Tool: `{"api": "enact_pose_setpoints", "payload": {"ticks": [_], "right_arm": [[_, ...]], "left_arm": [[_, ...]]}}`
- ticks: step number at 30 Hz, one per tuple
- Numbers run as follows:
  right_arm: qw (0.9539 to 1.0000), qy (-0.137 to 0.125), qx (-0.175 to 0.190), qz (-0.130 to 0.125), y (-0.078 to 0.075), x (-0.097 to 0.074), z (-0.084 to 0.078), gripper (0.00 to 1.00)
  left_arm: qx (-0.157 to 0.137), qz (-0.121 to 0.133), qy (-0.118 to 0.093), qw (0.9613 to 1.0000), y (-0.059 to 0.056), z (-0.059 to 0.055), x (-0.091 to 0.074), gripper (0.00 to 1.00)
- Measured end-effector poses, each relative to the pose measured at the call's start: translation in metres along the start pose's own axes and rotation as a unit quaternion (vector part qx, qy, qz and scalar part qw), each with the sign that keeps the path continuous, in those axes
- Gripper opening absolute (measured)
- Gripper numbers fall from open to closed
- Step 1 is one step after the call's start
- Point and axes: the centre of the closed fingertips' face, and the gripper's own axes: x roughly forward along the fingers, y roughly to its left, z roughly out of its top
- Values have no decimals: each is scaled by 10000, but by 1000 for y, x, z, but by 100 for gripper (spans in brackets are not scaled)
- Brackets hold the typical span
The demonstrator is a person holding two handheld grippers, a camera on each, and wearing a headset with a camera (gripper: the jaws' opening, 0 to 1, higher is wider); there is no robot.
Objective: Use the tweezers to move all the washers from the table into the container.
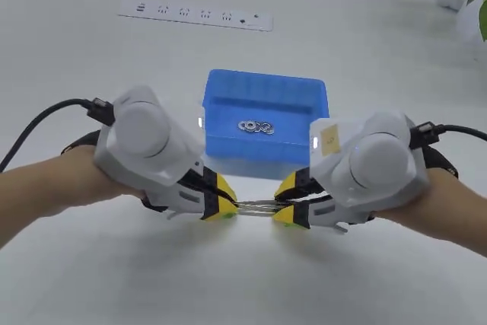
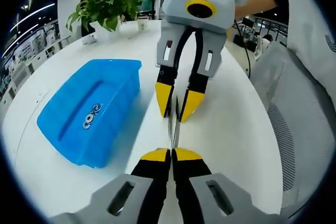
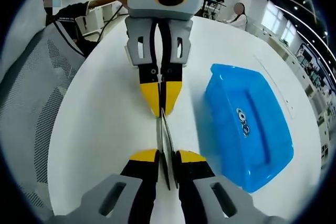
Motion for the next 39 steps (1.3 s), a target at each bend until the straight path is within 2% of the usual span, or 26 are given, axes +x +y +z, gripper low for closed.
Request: {"api": "enact_pose_setpoints", "payload": {"ticks": [7, 11, 12, 14, 15, 16, 17, 18, 19, 21, 22, 24, 25, 27, 28, 29, 30, 32, 34, 35, 37, 39], "right_arm": [[9998, -38, 170, -52, -1, -1, -1, 16], [9995, -60, 228, -227, -3, -6, -3, 18], [9992, -112, 261, -286, -4, -9, -2, 18], [9967, -427, 589, -356, -5, -19, 6, 18], [9938, -661, 778, -434, -7, -27, 11, 19], [9917, -786, 898, -473, -7, -34, 13, 19], [9888, -955, 1047, -464, -7, -43, 15, 20], [9865, -1083, 1158, -415, -4, -49, 16, 24], [9841, -1203, 1251, -383, -3, -54, 16, 27], [9773, -1560, 1368, -416, 1, -70, 20, 32], [9750, -1635, 1425, -482, 1, -76, 19, 32], [9724, -1643, 1568, -527, 4, -88, 13, 34], [9731, -1485, 1660, -596, 5, -91, 4, 36], [9762, -1039, 1713, -825, 5, -96, -14, 45], [9781, -946, 1670, -801, 8, -97, -17, 49], [9773, -940, 1733, -770, 12, -99, -18, 55], [9768, -1019, 1725, -756, 13, -101, -17, 57], [9727, -1393, 1715, -707, 18, -108, -5, 58], [9689, -1629, 1742, -655, 22, -115, 4, 61], [9686, -1671, 1716, -661, 23, -117, 6, 65], [9666, -1914, 1548, -718, 23, -123, 17, 72], [9652, -2010, 1516, -706, 24, -128, 23, 80]], "left_arm": [[-151, 18, 39, 9999, 3, -2, -2, 9], [-222, 38, 10, 9997, 1, -2, -9, 14], [-231, 61, 26, 9997, 1, -3, -11, 16], [-234, 159, 20, 9996, 0, -3, -19, 19], [-273, 212, -66, 9994, -2, -1, -25, 21], [-312, 235, -167, 9991, -4, 2, -30, 22], [-355, 152, -502, 9980, -11, 12, -37, 23], [-333, 116, -625, 9974, -14, 16, -40, 27], [-391, 90, -919, 9950, -21, 24, -49, 31], [-489, 246, -1153, 9918, -24, 31, -64, 45], [-501, 347, -1158, 9914, -24, 31, -70, 53], [-693, 641, -999, 9905, -21, 25, -81, 73], [-729, 810, -896, 9900, -19, 21, -86, 80], [-648, 1092, -753, 9890, -16, 17, -96, 84], [-612, 1130, -814, 9884, -18, 20, -99, 84], [-636, 1149, -930, 9870, -21, 26, -103, 85], [-723, 1132, -1061, 9852, -23, 31, -105, 90], [-912, 1039, -1290, 9820, -29, 40, -108, 98], [-875, 1032, -1312, 9821, -34, 45, -112, 99], [-845, 1034, -1315, 9823, -36, 47, -113, 99], [-763, 1018, -1320, 9830, -41, 51, -116, 99], [-785, 948, -1379, 9828, -46, 59, -119, 99]]}}
